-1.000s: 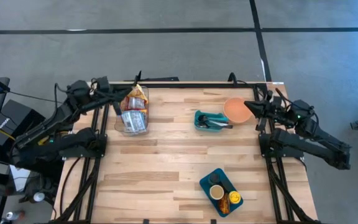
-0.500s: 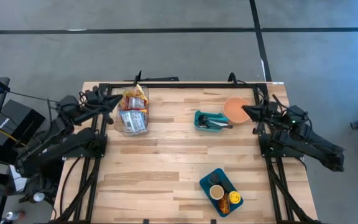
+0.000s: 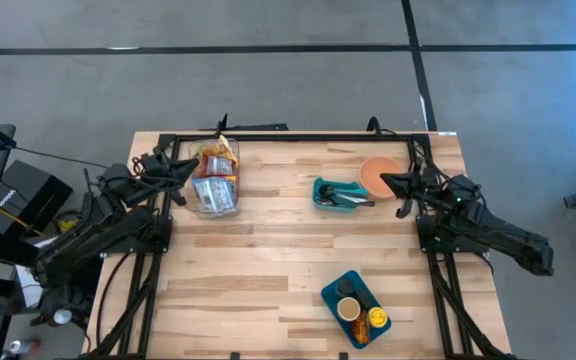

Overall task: Pick & Place Food Item
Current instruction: Return to Home Position

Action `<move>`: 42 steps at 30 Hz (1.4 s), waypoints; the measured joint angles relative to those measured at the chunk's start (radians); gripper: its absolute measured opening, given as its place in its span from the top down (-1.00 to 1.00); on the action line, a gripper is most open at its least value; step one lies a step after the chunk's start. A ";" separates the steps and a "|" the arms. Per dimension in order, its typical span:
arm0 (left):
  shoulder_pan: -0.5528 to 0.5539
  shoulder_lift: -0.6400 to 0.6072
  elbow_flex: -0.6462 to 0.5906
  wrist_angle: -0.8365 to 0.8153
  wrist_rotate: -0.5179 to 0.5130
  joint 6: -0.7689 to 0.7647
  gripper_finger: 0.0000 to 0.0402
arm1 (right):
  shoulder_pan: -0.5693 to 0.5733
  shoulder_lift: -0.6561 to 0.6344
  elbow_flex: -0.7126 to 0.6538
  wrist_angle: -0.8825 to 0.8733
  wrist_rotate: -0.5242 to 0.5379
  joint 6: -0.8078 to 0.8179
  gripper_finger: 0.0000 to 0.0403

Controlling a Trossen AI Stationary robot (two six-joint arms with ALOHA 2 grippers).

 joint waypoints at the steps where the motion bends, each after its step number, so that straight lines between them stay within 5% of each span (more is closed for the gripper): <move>1: 0.000 -0.002 -0.013 0.016 0.000 -0.001 0.94 | 0.000 0.000 -0.012 0.016 0.000 0.000 1.00; 29: 0.000 -0.001 -0.291 0.284 0.001 -0.014 0.94 | 0.000 0.020 -0.091 -0.016 0.003 -0.096 1.00; 42: 0.000 0.001 -0.296 0.289 0.001 -0.022 0.94 | 0.000 0.024 -0.092 -0.015 0.003 -0.096 1.00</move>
